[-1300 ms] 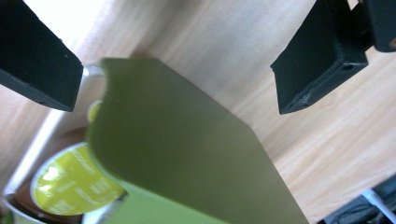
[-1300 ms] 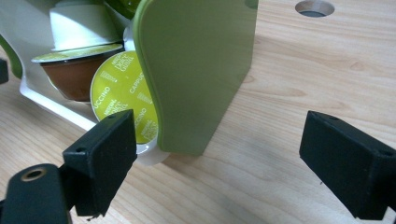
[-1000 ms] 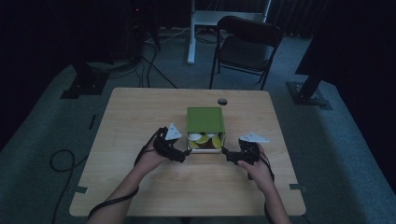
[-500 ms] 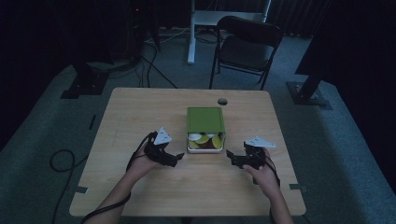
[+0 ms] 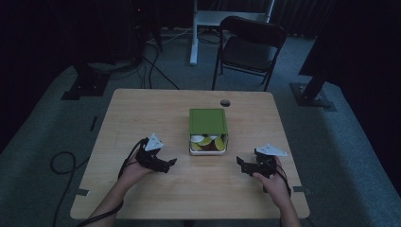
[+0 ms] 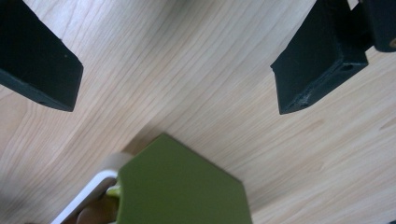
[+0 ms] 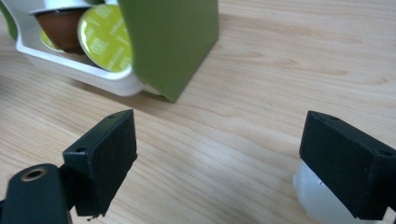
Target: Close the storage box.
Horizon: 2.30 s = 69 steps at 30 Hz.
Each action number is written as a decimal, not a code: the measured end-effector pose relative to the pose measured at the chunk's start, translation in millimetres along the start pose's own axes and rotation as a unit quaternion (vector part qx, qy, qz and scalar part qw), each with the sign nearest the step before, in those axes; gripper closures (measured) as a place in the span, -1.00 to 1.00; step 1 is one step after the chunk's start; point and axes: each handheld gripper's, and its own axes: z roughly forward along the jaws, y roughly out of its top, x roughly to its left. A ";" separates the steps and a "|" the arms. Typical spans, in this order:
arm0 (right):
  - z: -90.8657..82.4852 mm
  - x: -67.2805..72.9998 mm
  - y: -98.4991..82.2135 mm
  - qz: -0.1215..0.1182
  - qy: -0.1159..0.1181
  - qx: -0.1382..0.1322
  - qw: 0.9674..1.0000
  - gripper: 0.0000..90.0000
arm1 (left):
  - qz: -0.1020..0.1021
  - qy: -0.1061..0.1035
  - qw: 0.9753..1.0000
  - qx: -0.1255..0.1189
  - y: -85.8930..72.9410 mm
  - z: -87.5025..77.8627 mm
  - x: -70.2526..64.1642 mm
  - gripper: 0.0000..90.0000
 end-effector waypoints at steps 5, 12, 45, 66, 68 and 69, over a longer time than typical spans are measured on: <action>-5.5 -6.6 -7.4 0.006 -0.007 0.000 1.000 -0.76 | -0.006 0.007 1.000 0.002 -8.3 -4.6 4.9 -0.97; -14.7 -15.1 -18.1 0.004 -0.022 0.007 1.000 -0.76 | -0.018 0.017 1.000 0.007 -21.9 -11.6 12.1 -0.97; -41.9 -48.8 -55.1 0.045 -0.088 0.016 0.995 -0.76 | -0.096 0.095 0.991 0.021 -98.2 -62.9 45.2 -0.97; -44.4 -55.2 -69.6 0.055 -0.102 0.030 0.993 -0.76 | -0.151 0.145 0.977 0.046 -133.0 -90.2 42.1 -0.97; -43.7 -55.0 -69.4 0.053 -0.102 0.033 0.993 -0.76 | -0.155 0.149 0.975 0.046 -135.2 -92.5 41.6 -0.97; -43.2 -54.9 -69.3 0.053 -0.103 0.035 0.993 -0.76 | -0.154 0.153 0.975 0.049 -135.9 -93.3 41.2 -0.97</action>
